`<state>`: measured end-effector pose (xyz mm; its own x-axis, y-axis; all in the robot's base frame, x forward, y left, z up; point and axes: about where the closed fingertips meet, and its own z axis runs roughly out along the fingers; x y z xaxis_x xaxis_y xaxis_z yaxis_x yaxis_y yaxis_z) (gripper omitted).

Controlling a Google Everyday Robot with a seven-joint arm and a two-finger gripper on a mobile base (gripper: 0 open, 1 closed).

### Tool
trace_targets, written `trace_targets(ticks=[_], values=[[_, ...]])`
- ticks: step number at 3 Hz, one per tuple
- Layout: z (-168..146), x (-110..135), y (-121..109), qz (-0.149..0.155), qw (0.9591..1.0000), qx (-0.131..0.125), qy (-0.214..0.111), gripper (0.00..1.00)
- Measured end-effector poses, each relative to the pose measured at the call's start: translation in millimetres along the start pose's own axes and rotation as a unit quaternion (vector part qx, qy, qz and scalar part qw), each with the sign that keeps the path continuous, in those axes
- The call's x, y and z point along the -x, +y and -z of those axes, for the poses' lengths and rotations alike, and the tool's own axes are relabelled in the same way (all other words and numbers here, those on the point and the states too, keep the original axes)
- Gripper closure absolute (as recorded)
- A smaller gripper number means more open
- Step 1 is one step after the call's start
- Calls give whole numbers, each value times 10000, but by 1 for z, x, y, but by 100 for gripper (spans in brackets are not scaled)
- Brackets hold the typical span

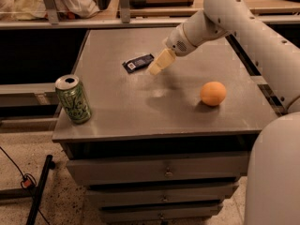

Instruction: Move rxbar blueberry near orange

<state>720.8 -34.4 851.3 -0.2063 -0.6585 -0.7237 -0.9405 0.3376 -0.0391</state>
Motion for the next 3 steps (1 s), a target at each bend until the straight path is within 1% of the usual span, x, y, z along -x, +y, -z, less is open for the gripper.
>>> trace_targets(ticks=[1, 2, 3], values=[[-19, -2, 1, -29, 9997, 6, -240, 0], [-19, -2, 1, -29, 9997, 7, -240, 0], [-14, -1, -3, -299, 9972, -80, -688, 0]])
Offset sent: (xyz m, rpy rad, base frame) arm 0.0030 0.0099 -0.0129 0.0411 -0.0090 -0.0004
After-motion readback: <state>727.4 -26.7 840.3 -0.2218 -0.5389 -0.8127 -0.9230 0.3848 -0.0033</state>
